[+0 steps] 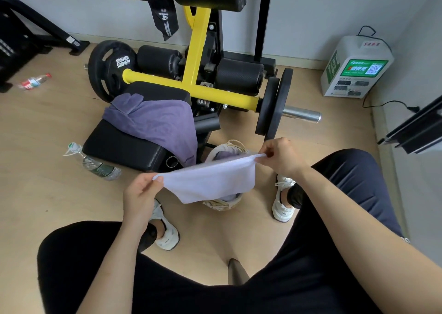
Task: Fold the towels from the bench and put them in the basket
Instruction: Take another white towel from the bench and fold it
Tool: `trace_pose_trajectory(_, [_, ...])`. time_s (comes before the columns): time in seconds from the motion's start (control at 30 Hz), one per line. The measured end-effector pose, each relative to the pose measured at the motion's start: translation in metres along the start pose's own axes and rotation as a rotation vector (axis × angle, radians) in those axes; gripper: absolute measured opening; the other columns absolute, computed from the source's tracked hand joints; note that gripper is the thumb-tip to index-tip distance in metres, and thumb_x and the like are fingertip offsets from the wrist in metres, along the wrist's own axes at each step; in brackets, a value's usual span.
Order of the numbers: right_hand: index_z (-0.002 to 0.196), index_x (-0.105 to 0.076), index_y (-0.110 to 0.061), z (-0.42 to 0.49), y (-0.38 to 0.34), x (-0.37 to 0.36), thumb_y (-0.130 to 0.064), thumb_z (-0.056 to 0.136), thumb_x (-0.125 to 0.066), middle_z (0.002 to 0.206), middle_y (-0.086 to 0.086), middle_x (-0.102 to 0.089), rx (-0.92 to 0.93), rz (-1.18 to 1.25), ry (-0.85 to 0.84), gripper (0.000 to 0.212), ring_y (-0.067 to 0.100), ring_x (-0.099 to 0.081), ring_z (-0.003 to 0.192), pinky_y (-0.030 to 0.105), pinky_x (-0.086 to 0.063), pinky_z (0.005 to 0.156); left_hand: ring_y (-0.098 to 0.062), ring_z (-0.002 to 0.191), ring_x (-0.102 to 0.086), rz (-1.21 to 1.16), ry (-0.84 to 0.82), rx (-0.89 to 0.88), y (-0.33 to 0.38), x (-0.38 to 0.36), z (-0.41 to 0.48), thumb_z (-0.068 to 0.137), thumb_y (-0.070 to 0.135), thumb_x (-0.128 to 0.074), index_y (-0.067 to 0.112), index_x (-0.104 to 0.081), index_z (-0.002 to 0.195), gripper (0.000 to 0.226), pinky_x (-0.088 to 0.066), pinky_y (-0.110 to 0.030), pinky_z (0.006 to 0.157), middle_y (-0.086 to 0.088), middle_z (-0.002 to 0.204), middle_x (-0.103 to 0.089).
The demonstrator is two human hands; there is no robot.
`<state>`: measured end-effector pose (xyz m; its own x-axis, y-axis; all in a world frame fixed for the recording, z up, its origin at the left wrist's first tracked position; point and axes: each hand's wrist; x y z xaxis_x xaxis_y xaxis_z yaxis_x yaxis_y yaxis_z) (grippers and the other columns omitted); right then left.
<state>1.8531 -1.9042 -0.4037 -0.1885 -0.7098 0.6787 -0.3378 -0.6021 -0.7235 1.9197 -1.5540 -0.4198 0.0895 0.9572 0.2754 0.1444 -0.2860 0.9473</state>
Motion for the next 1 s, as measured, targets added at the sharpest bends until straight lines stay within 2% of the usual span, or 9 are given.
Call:
trace_pose_trajectory(0.07, [0.069,-0.068,-0.014,0.002,0.003,0.002,-0.008,0.079,-0.08,0.065,-0.001,-0.066,-0.062,0.065,-0.011,0.018,0.007,-0.055,0.058,0.018,-0.045,0.056,-0.026,0.097,-0.071,0.023,0.004,0.031,-0.005,0.0,0.003,0.097,0.014,-0.068,0.026,-0.074,0.092,0.014,-0.054,-0.049,0.095,-0.005,0.097,-0.077])
trace_pose_trajectory(0.17, [0.08,-0.069,0.007,0.002,0.0,0.003,-0.005,0.078,-0.082,0.073,0.016,-0.07,-0.088,0.438,0.004,0.018,0.013,-0.064,0.057,0.025,-0.058,0.062,-0.028,0.104,-0.072,0.008,0.061,0.035,-0.004,0.0,0.004,0.098,0.018,-0.066,0.025,-0.073,0.097,0.009,-0.057,-0.052,0.097,-0.004,0.101,-0.077])
trace_pose_trajectory(0.23, [0.082,-0.069,0.01,0.002,-0.004,0.004,-0.004,0.08,-0.08,0.072,0.015,-0.069,-0.082,0.565,-0.008,0.018,0.012,-0.066,0.057,0.024,-0.06,0.064,-0.028,0.105,-0.071,-0.009,0.086,0.045,-0.003,-0.001,0.005,0.099,0.018,-0.065,0.021,-0.073,0.101,0.009,-0.057,-0.052,0.097,-0.005,0.102,-0.076])
trace_pose_trajectory(0.3, [0.084,-0.069,0.008,0.002,-0.008,0.004,-0.004,0.084,-0.076,0.069,0.008,-0.067,-0.073,0.638,0.0,0.014,0.01,-0.063,0.058,0.019,-0.055,0.061,-0.028,0.106,-0.071,-0.048,0.108,0.063,-0.003,-0.002,0.006,0.099,0.016,-0.064,0.015,-0.072,0.105,0.01,-0.057,-0.05,0.097,-0.007,0.104,-0.075])
trace_pose_trajectory(0.4, [0.088,-0.067,0.008,0.0,-0.013,-0.002,-0.006,0.088,-0.073,0.069,0.004,-0.062,-0.083,0.658,0.107,0.016,0.002,-0.055,0.055,0.013,-0.044,0.055,-0.028,0.105,-0.071,-0.106,0.117,0.076,0.0,-0.005,0.007,0.1,0.013,-0.063,0.015,-0.072,0.103,0.009,-0.058,-0.044,0.094,-0.009,0.103,-0.075])
trace_pose_trajectory(0.6, [0.079,-0.07,-0.003,-0.003,-0.016,-0.018,-0.013,0.086,-0.077,0.071,0.0,-0.067,-0.174,0.653,0.279,0.014,0.002,-0.06,0.063,0.012,-0.048,0.061,-0.025,0.099,-0.07,-0.178,0.143,0.128,0.006,-0.014,0.001,0.098,0.01,-0.066,0.017,-0.072,0.095,0.009,-0.058,-0.036,0.078,-0.008,0.1,-0.075])
trace_pose_trajectory(0.7, [0.081,-0.07,-0.004,-0.01,-0.026,-0.024,-0.013,0.088,-0.074,0.071,-0.001,-0.065,-0.161,0.603,0.371,0.012,-0.001,-0.055,0.061,0.009,-0.045,0.06,-0.03,0.101,-0.072,-0.236,0.19,0.166,0.008,-0.021,-0.004,0.096,0.012,-0.069,0.013,-0.073,0.096,0.004,-0.059,-0.037,0.079,-0.012,0.102,-0.075])
trace_pose_trajectory(0.8, [0.082,-0.068,-0.003,-0.018,-0.036,-0.033,-0.012,0.088,-0.073,0.07,-0.001,-0.062,-0.157,0.607,0.384,0.011,-0.002,-0.051,0.058,0.01,-0.044,0.059,-0.032,0.102,-0.073,-0.259,0.168,0.193,0.012,-0.034,-0.012,0.095,0.013,-0.07,0.008,-0.072,0.1,0.008,-0.062,-0.038,0.079,-0.015,0.104,-0.076])
trace_pose_trajectory(1.0, [0.079,-0.07,-0.009,-0.028,-0.045,-0.043,-0.016,0.088,-0.073,0.067,-0.001,-0.063,-0.198,0.646,0.29,0.013,0.003,-0.055,0.06,0.014,-0.046,0.059,-0.026,0.093,-0.072,-0.255,0.08,0.202,0.018,-0.056,-0.029,0.094,0.01,-0.07,0.006,-0.072,0.099,0.007,-0.062,-0.041,0.083,-0.013,0.097,-0.076])
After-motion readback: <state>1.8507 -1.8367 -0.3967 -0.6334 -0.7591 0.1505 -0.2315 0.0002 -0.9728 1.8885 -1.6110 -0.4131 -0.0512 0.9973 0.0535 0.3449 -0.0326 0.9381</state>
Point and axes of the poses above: each hand's wrist, its own z-axis towards the middle knuckle, its own x-axis out of the back of the hand, y = z × x
